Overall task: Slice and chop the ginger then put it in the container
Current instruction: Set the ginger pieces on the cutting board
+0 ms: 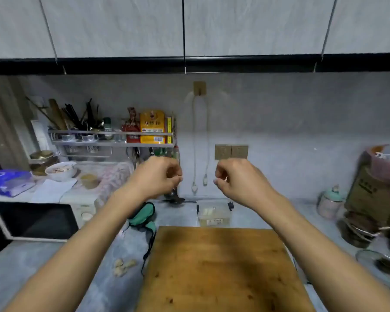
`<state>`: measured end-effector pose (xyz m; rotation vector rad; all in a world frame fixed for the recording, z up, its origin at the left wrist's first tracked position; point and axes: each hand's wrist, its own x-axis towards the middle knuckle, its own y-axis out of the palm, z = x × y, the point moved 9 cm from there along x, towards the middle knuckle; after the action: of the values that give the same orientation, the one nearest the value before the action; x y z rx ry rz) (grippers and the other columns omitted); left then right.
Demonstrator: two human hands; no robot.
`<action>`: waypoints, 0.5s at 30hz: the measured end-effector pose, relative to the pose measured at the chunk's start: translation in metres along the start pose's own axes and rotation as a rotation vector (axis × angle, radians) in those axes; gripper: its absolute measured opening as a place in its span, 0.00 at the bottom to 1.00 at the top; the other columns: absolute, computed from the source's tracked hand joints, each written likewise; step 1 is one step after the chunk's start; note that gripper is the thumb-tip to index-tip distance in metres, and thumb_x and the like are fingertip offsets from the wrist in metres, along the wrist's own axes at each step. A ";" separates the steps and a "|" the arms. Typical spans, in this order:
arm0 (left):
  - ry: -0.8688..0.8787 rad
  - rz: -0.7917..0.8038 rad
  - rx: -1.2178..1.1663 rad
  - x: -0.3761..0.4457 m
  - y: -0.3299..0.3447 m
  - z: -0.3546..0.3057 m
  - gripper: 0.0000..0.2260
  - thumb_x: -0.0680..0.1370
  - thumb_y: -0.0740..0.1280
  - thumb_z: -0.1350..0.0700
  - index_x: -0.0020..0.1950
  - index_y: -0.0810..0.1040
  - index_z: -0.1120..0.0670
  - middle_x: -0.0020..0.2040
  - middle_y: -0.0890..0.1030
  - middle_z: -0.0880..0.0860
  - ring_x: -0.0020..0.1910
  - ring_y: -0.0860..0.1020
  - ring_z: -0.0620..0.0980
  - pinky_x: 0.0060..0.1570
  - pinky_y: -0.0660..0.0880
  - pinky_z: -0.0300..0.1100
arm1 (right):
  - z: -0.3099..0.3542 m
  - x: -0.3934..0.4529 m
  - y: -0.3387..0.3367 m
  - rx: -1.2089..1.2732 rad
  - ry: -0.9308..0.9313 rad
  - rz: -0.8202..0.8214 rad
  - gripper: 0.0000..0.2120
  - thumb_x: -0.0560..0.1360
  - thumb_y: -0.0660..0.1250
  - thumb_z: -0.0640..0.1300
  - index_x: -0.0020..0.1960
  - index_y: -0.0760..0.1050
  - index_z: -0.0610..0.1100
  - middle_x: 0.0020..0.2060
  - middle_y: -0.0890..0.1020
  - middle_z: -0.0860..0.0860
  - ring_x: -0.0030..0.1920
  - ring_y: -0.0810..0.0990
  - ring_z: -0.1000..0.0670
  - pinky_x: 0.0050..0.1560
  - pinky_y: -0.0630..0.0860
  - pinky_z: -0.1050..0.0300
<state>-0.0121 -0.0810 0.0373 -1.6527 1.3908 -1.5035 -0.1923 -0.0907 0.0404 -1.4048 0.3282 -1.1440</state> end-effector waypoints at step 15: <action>-0.619 0.173 -0.390 -0.225 0.191 0.191 0.13 0.74 0.65 0.68 0.39 0.83 0.52 0.37 0.83 0.41 0.43 0.80 0.41 0.42 0.71 0.26 | 0.040 -0.081 0.256 0.290 0.069 0.501 0.04 0.79 0.66 0.43 0.45 0.75 0.48 0.42 0.78 0.54 0.44 0.75 0.52 0.45 0.76 0.53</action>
<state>0.1300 0.0055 -0.2727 -1.9370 1.4618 -0.5573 -0.0901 -0.0621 -0.2101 -0.9567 0.5087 -0.7874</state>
